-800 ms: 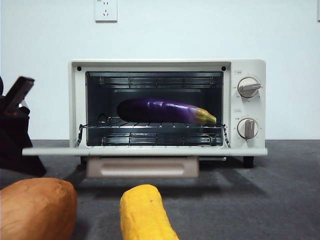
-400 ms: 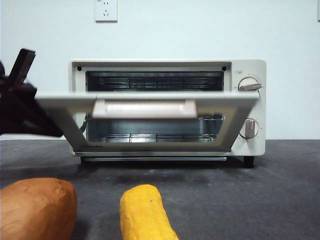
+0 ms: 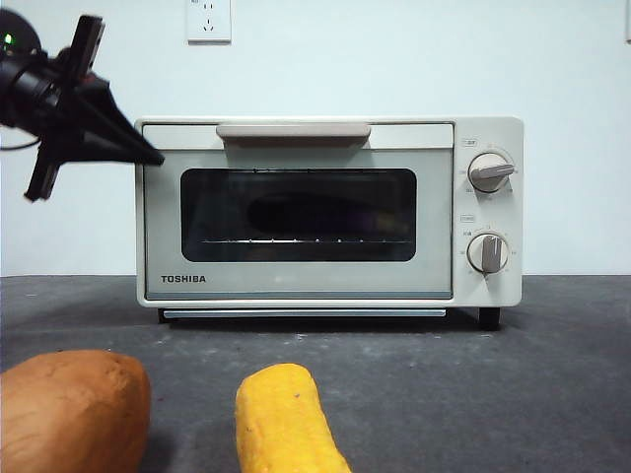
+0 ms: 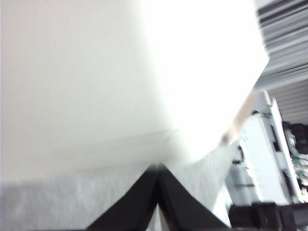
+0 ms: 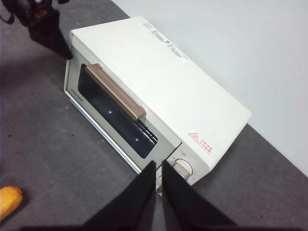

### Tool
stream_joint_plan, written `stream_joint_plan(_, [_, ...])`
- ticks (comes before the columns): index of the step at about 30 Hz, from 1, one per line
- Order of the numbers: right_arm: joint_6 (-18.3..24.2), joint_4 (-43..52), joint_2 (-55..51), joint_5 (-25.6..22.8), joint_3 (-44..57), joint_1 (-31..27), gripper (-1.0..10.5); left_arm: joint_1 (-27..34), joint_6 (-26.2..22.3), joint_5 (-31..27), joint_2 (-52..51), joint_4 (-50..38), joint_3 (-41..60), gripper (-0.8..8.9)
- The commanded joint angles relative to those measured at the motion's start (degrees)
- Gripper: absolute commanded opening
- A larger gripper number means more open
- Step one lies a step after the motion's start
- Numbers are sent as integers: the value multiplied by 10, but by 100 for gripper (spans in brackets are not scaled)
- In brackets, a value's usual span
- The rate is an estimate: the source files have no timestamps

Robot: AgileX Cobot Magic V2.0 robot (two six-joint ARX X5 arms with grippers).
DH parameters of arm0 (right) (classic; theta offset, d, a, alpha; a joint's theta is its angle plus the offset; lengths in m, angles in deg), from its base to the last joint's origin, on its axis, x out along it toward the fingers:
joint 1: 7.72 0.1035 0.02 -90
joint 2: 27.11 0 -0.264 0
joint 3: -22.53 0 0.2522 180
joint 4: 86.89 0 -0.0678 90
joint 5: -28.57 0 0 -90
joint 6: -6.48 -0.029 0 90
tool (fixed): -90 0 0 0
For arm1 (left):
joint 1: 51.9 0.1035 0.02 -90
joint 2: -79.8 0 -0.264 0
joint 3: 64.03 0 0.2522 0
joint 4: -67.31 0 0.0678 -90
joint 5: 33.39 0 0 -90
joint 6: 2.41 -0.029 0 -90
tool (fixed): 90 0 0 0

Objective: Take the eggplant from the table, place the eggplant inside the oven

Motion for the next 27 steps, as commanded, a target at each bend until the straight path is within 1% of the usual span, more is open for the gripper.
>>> stream_joint_plan(1, [-13, 4, -2, -3, -13, 6, 3, 0, 8, -5, 9, 1, -25, 6])
stream_joint_plan(4, [-14, 5, -5, -3, -13, 6, 3, 0, 10, -22, 9, 5, -38, 6])
stream_joint_plan(7, [-17, 4, -5, -3, -13, 6, 3, 0, 9, -23, 3, 15, -38, 7])
stream_joint_plan(10, [-19, 4, -5, -3, -12, 6, 3, -4, -5, -41, -14, 42, -38, 7])
stream_joint_plan(12, [-20, 0, -5, -3, -11, 6, 3, -12, -21, -81, -38, 61, -38, 7])
stream_joint_plan(16, [-37, -3, 2, -5, -1, 0, 3, -34, -39, -176, -104, 78, -38, 7])
stream_joint_plan(21, [-52, 18, 3, -1, 50, -33, 3, -82, -45, -300, -198, 75, -31, 7])
stream_joint_plan(24, [-65, 51, -2, 14, 99, -64, 3, -117, -50, -368, -252, 60, -10, 7])
stream_joint_plan(27, [-70, 90, -6, 55, 155, -104, 3, -150, -42, -419, -308, 31, 37, 6])
